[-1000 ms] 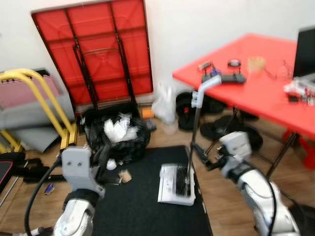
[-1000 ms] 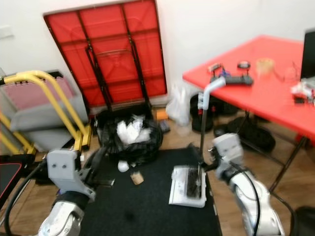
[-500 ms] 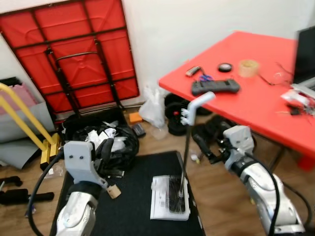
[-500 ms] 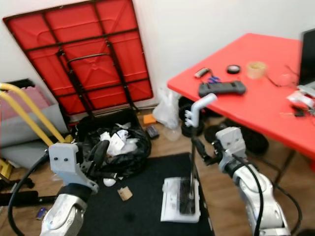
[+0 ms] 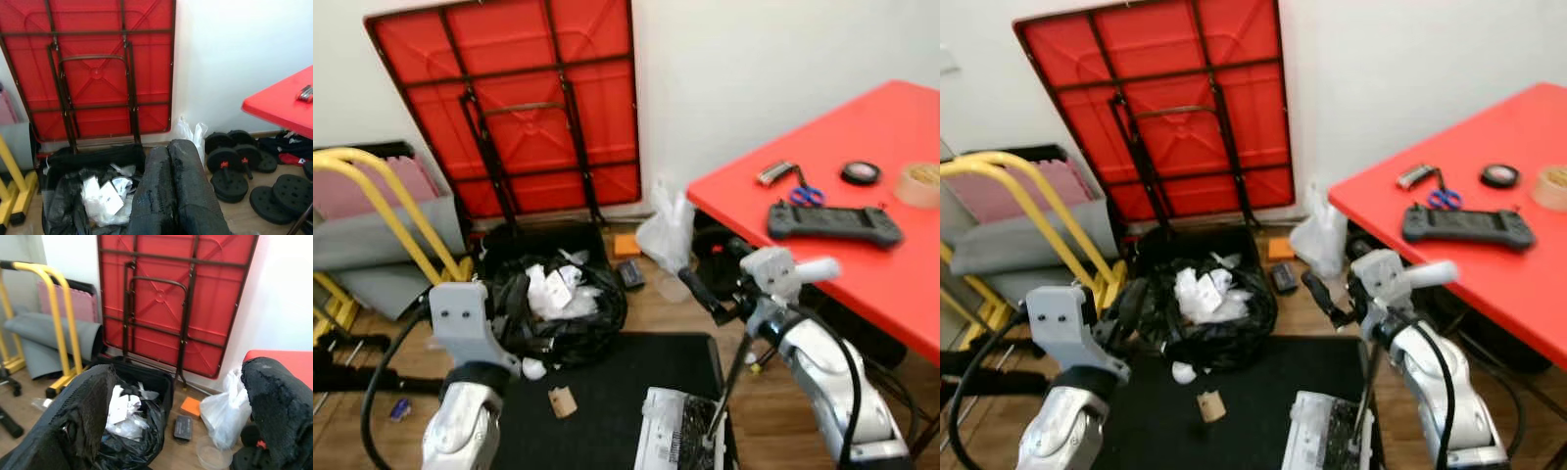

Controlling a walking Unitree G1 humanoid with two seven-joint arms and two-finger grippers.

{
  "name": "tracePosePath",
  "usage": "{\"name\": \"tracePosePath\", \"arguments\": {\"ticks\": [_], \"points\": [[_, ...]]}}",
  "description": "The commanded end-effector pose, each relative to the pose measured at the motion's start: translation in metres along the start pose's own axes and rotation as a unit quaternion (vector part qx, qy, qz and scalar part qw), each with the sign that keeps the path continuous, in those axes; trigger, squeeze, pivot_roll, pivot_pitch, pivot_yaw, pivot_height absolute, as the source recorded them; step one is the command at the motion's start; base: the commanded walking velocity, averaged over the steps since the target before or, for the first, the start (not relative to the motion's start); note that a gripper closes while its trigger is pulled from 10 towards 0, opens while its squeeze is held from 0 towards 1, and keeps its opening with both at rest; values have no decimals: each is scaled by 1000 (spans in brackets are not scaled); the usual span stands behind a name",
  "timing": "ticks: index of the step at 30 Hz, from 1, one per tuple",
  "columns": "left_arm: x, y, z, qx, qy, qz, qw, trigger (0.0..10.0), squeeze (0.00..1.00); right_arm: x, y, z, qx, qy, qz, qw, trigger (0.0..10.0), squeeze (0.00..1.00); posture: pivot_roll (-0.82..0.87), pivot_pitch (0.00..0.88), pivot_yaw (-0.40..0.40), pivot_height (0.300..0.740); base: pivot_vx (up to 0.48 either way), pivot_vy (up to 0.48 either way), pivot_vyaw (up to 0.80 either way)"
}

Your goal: Sweep floor

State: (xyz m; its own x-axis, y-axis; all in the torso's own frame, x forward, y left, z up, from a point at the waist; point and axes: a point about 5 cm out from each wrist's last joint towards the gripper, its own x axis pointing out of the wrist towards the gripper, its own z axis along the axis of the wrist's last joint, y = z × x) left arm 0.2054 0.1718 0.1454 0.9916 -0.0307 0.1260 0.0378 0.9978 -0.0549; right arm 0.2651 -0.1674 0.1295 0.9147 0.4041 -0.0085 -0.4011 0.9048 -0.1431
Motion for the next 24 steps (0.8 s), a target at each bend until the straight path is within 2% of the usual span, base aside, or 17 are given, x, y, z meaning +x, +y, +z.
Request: {"name": "tracePosePath", "arguments": {"ticks": [1,7,18,24], "points": [[-1,3,-2,-1,8,2,1000,10000,0,-1,1,-2,3,5,1,1000,10000,0,-109,0,11,740,0,0,0],[-1,3,-2,-2,8,2,1000,10000,0,-1,0,-3,1,7,-1,1000,10000,0,-110,0,10,740,0,0,0],[0,2,-2,-11,9,-11,1000,10000,0,4,-7,-5,-10,27,-41,999,10000,0,-115,0,13,740,0,0,0],[1,-1,-1,-11,8,-22,1000,10000,0,7,-7,-3,-3,30,-39,999,10000,0,-116,0,13,722,0,0,0]]}}
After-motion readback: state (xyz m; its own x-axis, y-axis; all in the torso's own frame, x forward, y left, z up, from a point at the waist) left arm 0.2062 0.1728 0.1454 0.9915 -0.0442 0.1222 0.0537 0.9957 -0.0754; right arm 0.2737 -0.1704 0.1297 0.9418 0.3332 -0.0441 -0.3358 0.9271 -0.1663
